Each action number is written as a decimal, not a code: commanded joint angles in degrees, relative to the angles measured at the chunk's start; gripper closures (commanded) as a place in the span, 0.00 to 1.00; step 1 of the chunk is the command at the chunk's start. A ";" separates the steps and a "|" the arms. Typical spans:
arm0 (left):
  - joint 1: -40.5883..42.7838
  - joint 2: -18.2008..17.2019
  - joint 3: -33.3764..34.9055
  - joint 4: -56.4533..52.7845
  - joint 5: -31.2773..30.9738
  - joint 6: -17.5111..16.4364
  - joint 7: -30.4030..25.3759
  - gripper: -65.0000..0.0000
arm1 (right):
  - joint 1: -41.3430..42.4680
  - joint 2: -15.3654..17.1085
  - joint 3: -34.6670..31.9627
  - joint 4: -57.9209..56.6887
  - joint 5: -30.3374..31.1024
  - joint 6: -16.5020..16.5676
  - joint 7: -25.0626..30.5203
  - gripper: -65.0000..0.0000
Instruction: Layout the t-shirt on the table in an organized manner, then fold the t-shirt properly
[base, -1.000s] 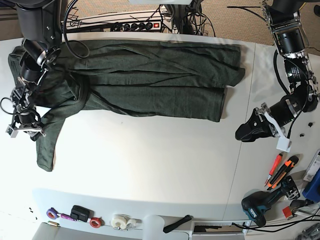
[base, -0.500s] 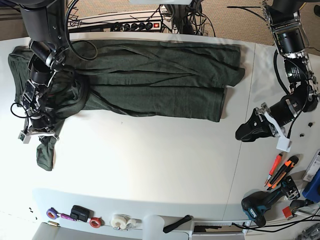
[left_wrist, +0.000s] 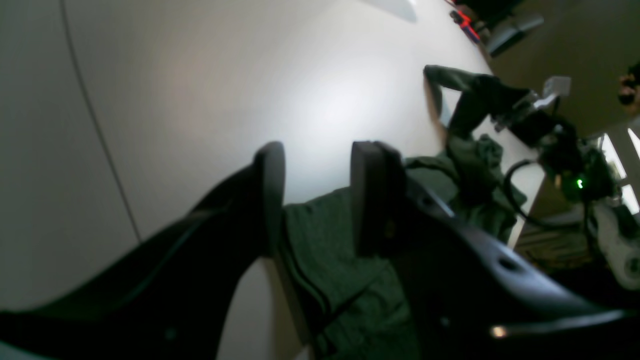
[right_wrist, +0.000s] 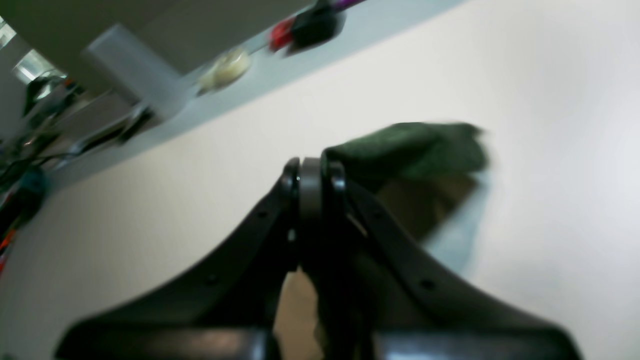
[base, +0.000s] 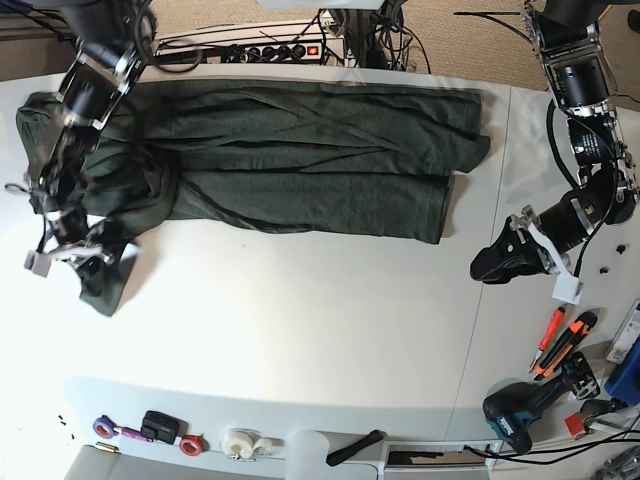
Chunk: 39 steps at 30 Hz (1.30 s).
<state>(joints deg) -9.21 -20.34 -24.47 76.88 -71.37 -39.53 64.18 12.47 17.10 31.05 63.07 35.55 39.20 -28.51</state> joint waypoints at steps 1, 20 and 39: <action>-1.14 -0.74 -0.31 0.87 -2.08 -0.47 -1.27 0.68 | -0.26 0.22 0.00 4.00 3.02 0.80 -0.20 1.00; -1.25 0.33 -0.31 0.87 -2.32 -0.47 -1.66 0.68 | -8.50 -15.41 -32.46 23.61 0.55 0.80 -4.02 1.00; -1.25 0.33 -0.31 0.87 -2.32 -0.47 -1.70 0.68 | -8.70 -16.81 -50.10 23.61 -3.58 0.80 -4.81 1.00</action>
<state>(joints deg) -9.23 -19.20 -24.47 76.88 -72.03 -39.51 63.77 2.85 0.47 -19.09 85.52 30.87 39.24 -34.54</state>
